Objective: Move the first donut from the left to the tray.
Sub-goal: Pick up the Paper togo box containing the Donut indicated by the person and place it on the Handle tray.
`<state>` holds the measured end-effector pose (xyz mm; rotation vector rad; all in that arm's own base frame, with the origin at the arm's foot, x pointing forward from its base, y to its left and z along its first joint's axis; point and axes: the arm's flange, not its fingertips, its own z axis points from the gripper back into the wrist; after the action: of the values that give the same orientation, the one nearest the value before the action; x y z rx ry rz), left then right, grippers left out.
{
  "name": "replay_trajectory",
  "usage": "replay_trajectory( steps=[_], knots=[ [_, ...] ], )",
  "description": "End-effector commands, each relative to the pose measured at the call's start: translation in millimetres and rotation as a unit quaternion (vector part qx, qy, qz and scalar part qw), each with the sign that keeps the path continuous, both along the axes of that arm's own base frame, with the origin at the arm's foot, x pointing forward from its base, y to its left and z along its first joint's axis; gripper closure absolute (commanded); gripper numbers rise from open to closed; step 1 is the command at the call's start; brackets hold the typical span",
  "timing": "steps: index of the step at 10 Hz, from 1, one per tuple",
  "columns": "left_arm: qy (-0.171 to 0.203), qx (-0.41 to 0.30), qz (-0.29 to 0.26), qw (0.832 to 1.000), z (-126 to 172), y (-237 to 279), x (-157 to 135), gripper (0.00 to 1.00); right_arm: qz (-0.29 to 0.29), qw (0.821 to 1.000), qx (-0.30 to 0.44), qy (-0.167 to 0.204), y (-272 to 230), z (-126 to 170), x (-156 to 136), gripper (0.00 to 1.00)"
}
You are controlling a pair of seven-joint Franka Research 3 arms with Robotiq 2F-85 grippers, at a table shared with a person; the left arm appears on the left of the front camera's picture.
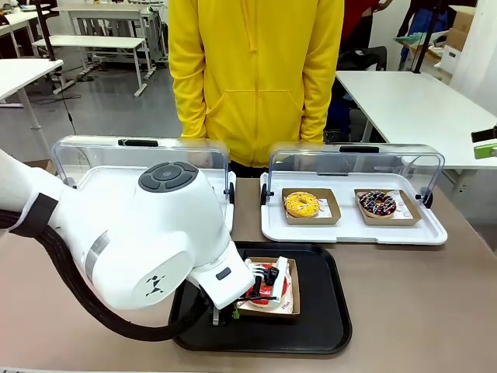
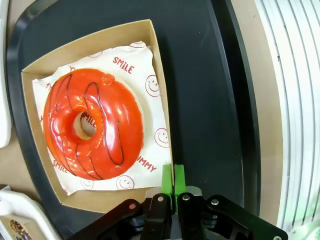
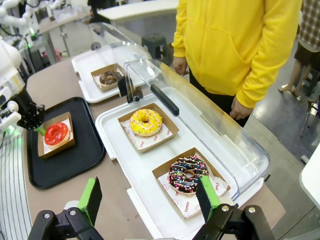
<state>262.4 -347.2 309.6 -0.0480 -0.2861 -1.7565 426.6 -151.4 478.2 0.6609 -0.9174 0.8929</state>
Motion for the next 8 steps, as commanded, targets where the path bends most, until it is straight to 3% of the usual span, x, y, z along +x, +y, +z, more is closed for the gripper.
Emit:
replay_trajectory(
  steps=[1,2,3,4,5,6,8],
  knots=[
    [0.006,-0.009,0.015,1.0,-10,18,-21,0.98,0.0,1.0,0.012,-0.011,1,2,2,0.0],
    [0.006,-0.011,0.02,1.0,-9,18,-21,0.42,0.0,1.0,0.012,-0.011,1,2,2,0.0],
    [0.007,-0.013,0.022,1.0,-6,18,-21,0.42,0.0,1.0,0.012,-0.011,1,2,2,0.0],
    [0.005,-0.014,0.03,0.999,3,21,-20,0.0,0.0,1.0,0.012,-0.011,1,2,2,0.0],
    [0.01,-0.026,0.039,0.999,18,26,-19,0.38,0.0,1.0,0.012,-0.011,1,2,2,0.0],
    [0.012,-0.035,0.043,0.998,37,28,-16,0.0,0.0,1.0,0.012,-0.011,1,2,2,0.0],
    [0.011,-0.027,0.043,0.999,76,27,-14,0.0,0.0,1.0,0.012,-0.011,1,2,2,0.0]
  ],
)
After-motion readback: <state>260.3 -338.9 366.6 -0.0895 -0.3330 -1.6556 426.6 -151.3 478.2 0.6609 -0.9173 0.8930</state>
